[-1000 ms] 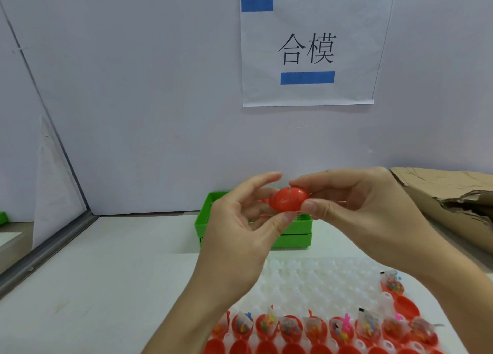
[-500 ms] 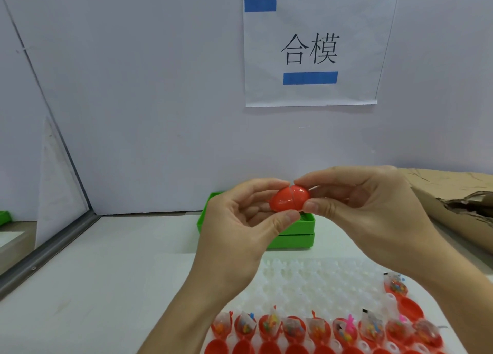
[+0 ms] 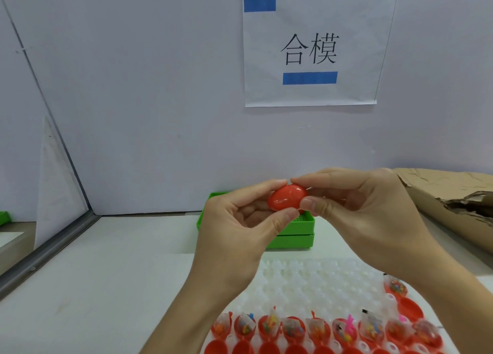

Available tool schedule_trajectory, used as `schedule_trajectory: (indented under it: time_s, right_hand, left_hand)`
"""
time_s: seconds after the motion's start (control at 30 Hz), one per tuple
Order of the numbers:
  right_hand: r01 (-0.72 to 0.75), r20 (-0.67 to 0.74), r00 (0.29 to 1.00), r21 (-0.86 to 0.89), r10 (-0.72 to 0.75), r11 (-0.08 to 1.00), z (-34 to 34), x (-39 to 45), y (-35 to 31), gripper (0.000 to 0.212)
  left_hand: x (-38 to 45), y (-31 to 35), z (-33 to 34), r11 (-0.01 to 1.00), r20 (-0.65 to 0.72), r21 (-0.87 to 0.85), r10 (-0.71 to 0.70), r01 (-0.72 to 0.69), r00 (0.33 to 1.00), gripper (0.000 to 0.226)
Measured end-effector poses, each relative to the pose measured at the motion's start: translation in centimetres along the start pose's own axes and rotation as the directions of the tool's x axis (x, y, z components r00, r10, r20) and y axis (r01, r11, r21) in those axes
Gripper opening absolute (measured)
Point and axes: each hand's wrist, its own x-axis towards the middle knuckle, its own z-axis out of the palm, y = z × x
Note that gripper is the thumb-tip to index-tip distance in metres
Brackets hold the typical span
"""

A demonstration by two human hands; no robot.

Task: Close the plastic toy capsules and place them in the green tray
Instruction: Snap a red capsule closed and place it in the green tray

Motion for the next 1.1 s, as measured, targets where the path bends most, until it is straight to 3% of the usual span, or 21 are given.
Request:
schedule_trajectory:
  time_s: [0.4, 0.73, 1.1]
  right_hand:
    - [0.011, 0.064, 0.998, 0.020, -0.012, 1.000, -0.02, -0.13, -0.02, 0.027]
    - [-0.036, -0.016, 0.999, 0.179, 0.040, 0.983, 0.07, -0.06, -0.06, 0.031]
    - [-0.038, -0.025, 0.999, 0.201, 0.044, 0.979, 0.35, -0.04, -0.25, 0.027]
  left_hand:
    - [0.04, 0.27, -0.21, 1.000, 0.041, 0.011, 0.013, -0.014, 0.999, 0.035]
    - [0.25, 0.11, -0.86, 1.000, 0.043, -0.019, 0.005, -0.004, 0.999, 0.037]
    - [0.06, 0.22, -0.70, 0.998, 0.084, 0.020, 0.063, -0.065, 0.994, 0.035]
